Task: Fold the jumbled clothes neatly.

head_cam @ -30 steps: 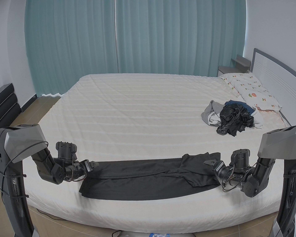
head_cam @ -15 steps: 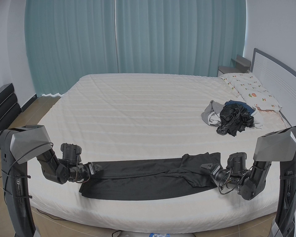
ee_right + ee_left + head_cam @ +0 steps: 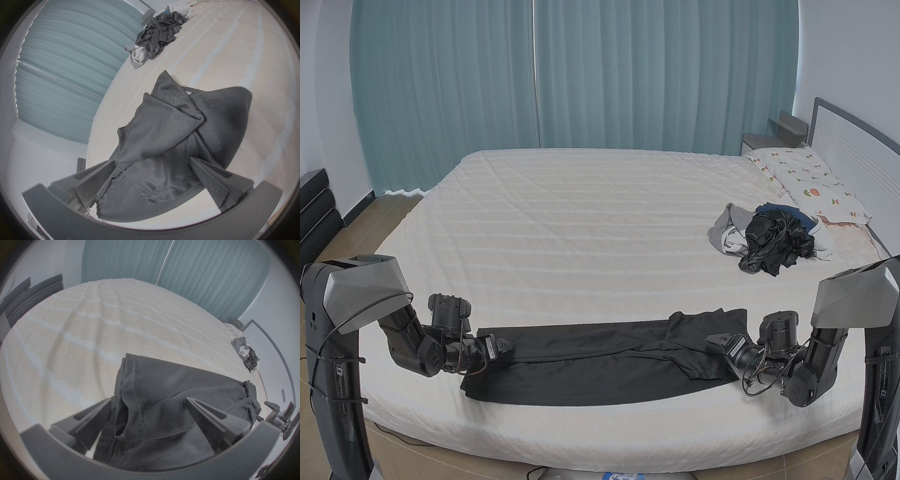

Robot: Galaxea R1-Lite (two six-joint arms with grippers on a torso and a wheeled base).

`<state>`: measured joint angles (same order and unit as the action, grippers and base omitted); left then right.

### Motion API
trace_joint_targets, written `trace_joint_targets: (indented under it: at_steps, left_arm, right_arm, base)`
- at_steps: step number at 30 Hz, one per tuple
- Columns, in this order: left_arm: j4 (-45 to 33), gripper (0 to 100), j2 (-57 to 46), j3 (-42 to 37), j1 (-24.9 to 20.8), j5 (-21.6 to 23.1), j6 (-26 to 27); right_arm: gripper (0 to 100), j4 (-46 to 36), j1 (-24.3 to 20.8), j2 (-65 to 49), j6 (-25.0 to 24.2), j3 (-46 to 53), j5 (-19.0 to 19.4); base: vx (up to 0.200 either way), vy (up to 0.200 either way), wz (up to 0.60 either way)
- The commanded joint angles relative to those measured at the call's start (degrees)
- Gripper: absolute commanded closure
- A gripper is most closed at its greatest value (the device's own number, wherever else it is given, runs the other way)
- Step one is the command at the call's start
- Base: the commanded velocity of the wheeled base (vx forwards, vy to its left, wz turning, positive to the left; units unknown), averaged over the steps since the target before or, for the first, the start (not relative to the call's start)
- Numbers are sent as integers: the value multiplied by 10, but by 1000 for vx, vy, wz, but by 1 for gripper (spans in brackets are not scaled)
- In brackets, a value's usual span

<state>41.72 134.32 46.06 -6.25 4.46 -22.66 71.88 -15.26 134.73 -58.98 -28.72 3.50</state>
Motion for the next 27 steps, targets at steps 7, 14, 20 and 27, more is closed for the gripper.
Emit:
trace_joint_targets:
  at_steps: [7, 14, 20, 27]
  left_arm:
    - [3, 100, 2, -8, 3, 3, -2]
    - [10, 100, -4, -6, 5, 2, -4]
    - [55, 100, -2, -20, 7, -1, -5]
    - [76, 100, 0, -30, 5, -1, -5]
  right_arm:
    - [0, 0, 0, 1, 1, 0, 1]
    - [0, 0, 0, 0, 1, 0, 2]
    - [0, -1, 0, 1, 1, 0, 2]
    - [0, 0, 1, 1, 1, -1, 2]
  base:
    - [0, 0, 0]
    - [0, 0, 0]
    - [0, 0, 0]
    - [0, 0, 0]
